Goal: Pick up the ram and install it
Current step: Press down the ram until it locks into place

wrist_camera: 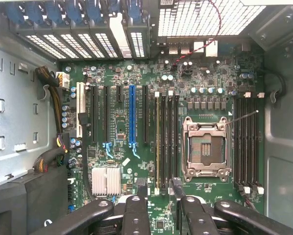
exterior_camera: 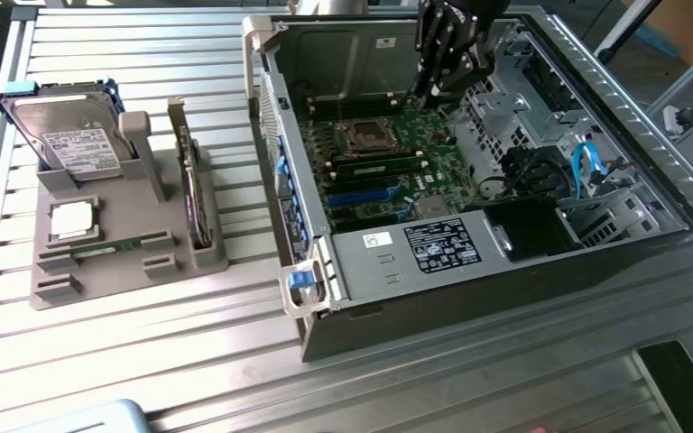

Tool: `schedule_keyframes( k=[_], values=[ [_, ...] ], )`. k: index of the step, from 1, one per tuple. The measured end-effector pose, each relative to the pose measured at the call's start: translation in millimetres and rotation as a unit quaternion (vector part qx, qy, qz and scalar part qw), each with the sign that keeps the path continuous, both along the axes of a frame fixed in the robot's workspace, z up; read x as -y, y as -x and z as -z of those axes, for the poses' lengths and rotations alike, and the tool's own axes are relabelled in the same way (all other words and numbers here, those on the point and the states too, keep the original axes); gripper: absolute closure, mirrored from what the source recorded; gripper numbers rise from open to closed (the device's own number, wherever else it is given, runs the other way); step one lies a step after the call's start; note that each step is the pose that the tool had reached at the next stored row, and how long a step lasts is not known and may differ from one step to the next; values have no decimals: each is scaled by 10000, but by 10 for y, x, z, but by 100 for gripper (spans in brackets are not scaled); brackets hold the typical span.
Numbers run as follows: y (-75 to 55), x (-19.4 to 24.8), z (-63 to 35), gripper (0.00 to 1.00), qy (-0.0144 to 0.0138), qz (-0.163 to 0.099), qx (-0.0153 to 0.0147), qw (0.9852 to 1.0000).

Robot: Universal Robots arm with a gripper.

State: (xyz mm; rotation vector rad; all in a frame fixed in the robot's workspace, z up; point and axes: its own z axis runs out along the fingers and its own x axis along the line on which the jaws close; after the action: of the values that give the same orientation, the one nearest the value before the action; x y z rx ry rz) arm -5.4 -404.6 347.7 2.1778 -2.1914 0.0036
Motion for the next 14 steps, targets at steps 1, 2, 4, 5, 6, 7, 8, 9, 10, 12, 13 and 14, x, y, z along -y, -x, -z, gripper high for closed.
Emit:
schedule_keyframes(
  k=[1, 2, 4, 5, 6, 7, 8, 9, 10, 12, 13, 14],
  values=[
    [0, 0, 0, 68, 0, 0, 0, 10000],
    [0, 0, 0, 68, 0, 0, 0, 10000],
    [0, 0, 0, 70, 0, 0, 0, 10000],
    [0, 0, 0, 70, 0, 0, 0, 10000],
    [0, 0, 0, 76, 0, 0, 0, 10000],
    [0, 0, 0, 83, 0, 0, 0, 10000],
    [0, 0, 0, 89, 0, 0, 0, 10000],
    [0, 0, 0, 89, 0, 0, 0, 10000],
    [0, 0, 0, 89, 0, 0, 0, 10000],
    [0, 0, 0, 89, 0, 0, 0, 10000],
    [0, 0, 0, 89, 0, 0, 0, 10000],
    [-6, 0, 0, 89, 0, 0, 0, 10000]
  ],
)
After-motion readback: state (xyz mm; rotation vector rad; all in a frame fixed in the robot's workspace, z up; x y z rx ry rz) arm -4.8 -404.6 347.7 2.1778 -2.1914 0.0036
